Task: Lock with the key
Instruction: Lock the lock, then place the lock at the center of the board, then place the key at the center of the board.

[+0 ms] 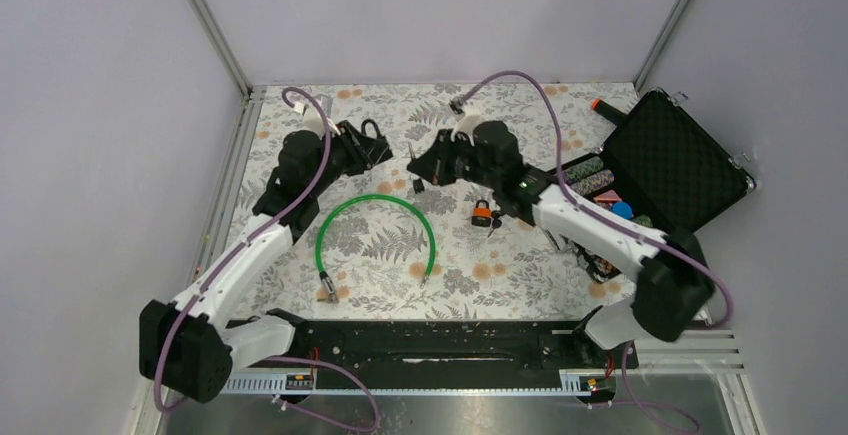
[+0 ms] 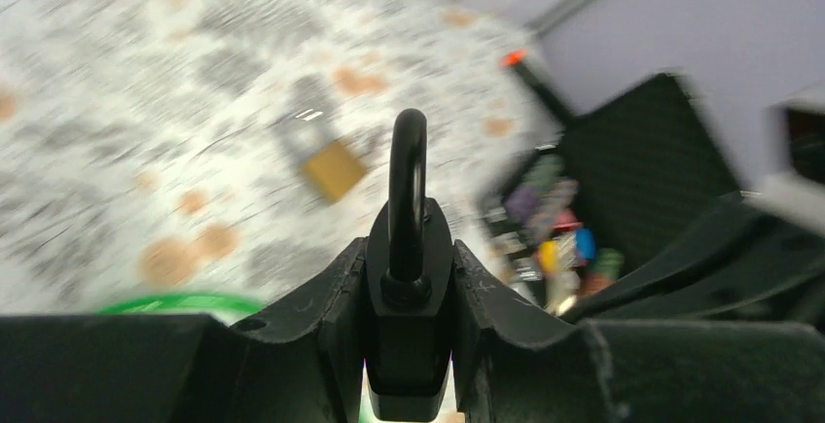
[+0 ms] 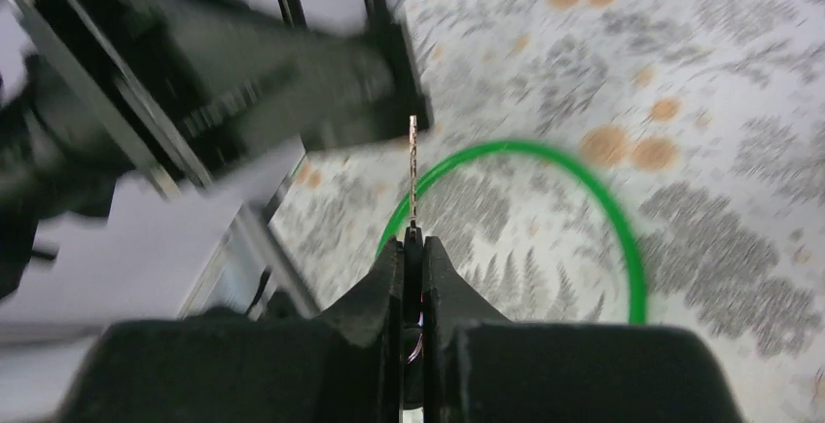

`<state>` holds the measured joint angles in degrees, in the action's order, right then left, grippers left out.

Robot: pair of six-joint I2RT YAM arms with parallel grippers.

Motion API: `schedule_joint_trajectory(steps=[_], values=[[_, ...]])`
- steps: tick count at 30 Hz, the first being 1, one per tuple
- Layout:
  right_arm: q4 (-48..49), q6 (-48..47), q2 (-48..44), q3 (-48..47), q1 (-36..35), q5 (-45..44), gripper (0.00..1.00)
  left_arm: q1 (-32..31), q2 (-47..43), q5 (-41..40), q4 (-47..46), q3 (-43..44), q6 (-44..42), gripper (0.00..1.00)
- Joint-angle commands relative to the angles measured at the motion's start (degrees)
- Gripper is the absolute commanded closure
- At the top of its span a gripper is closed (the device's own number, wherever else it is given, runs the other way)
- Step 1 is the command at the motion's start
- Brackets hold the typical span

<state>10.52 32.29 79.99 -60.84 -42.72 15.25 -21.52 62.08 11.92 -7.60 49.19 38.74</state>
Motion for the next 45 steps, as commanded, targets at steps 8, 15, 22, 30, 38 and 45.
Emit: schedule_joint_trajectory(steps=[8, 15, 22, 30, 38, 45], values=[[5.80, 4.32, 32.22, -23.45, 2.73, -6.92, 1.00, 8.61, 23.85, 0.46, 3.65, 12.61, -3.79, 0.96], [4.11, 9.97, 45.91, -33.15, 3.28, -10.07, 1.00, 10.95, 39.41, 6.79, 3.13, 20.26, -3.56, 0.92], [2.20, 12.91, 51.81, -37.86, 3.92, -12.06, 0.98, 11.78, 47.89, 8.90, 4.61, 25.41, -4.33, 0.78], [-6.77, 15.55, 55.62, -44.51, 4.83, -9.46, 0.75, 12.97, 48.42, 5.01, 6.82, 26.34, -2.39, 0.40], [-9.67, 13.47, 50.57, -41.17, 5.19, -8.83, 0.46, 14.21, 41.25, -0.31, 8.08, 22.28, -1.33, 0.29], [-14.25, 2.04, 37.73, -27.29, 5.08, -8.37, 0.34, 14.40, 26.85, -5.78, 14.32, 13.83, -1.89, 0.21]])
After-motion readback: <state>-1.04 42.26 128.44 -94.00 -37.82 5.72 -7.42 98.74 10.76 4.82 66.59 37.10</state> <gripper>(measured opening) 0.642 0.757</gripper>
